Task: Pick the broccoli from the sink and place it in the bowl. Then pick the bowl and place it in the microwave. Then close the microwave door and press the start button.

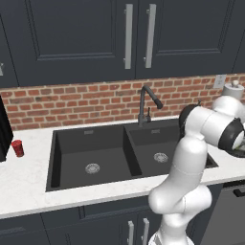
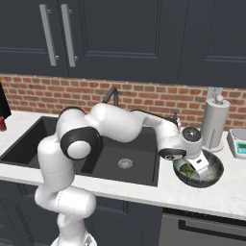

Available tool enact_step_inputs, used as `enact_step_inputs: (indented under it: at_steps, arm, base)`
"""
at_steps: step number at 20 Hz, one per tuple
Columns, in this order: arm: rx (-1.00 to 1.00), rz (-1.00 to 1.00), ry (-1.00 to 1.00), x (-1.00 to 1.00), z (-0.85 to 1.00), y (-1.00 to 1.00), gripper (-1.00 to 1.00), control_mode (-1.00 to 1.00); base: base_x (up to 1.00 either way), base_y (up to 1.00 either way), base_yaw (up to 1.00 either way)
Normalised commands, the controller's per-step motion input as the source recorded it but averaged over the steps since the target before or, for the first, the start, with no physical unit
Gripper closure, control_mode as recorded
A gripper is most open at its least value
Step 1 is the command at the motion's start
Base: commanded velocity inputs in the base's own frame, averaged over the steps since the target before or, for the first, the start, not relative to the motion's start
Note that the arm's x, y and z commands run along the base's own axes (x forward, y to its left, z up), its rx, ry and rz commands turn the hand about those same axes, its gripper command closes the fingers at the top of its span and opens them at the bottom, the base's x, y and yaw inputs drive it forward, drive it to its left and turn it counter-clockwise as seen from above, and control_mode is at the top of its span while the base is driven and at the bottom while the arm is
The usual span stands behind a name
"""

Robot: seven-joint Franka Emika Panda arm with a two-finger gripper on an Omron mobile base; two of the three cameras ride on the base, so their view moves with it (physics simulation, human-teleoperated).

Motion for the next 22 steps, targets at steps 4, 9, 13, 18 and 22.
enact_step_inputs:
  at_steps: [4,9,13,18,22]
  arm:
    - [-0.05,0.00,-0.03,-0.14,0.23,0.20,-1.00,-1.00]
    - [-0.08,0.03,-0.12,-0.24,0.19,0.40,-1.00,-1.00]
    - [-0.10,0.07,-0.07,-0.33,0.43,0.64,-1.00,-1.00]
    - [-0.14,0.14,0.03,-0.31,0.41,0.71,-1.00,-1.00]
    - [-0.14,0.18,0.23,-0.25,0.56,0.43,-1.00,-1.00]
  base:
    - [0.00,0.00,0.00]
    - [0.00,0.00,0.00]
    - [0.00,0.00,0.00]
    - [0.00,0.00,0.00]
    - [0.00,0.00,0.00]
